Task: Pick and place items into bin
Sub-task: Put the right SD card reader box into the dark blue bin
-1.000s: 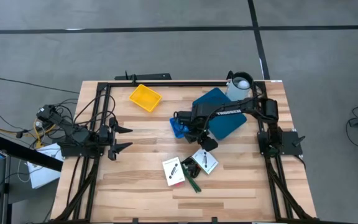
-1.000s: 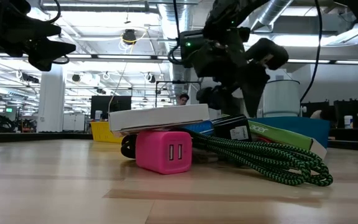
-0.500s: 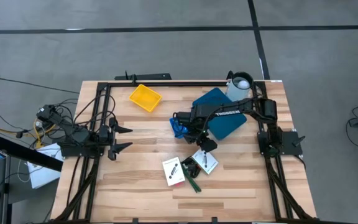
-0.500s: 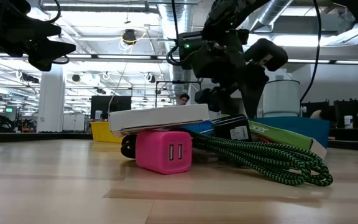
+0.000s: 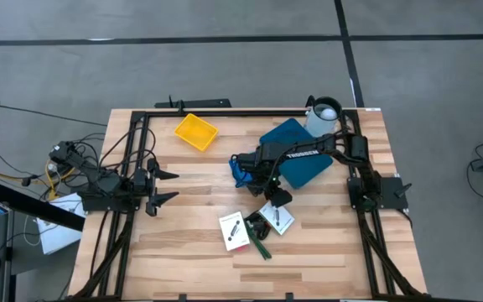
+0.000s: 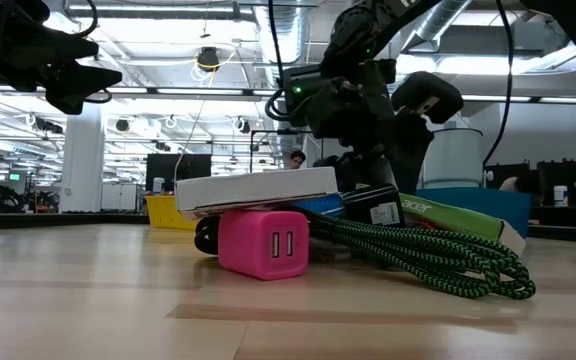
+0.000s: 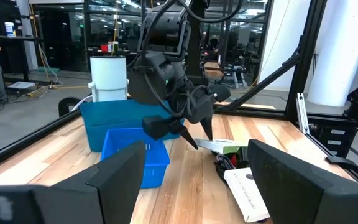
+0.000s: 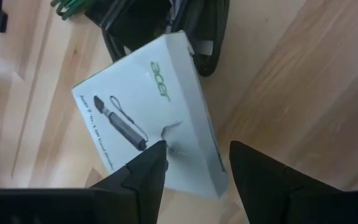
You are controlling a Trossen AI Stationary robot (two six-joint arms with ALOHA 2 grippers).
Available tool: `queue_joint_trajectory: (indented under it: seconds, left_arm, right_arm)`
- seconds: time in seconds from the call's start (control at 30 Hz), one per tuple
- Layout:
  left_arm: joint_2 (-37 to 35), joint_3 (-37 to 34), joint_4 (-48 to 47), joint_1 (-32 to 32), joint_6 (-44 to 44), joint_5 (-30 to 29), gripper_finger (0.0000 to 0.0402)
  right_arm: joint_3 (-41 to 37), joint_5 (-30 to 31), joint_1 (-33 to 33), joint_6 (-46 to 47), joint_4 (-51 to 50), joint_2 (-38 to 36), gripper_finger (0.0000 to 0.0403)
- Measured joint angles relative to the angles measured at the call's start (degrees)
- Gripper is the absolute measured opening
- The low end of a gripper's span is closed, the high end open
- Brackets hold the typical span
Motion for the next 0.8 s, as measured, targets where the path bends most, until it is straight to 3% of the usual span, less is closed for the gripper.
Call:
queue_joint_trajectory:
  seconds: [0.8]
  left_arm:
    - [0.0, 0.01, 0.0, -0.01, 0.0, 0.02, 0.0272]
  right_arm:
    - [0.0, -2.71, -0.11, -0.09, 0.73, 0.0, 0.0171]
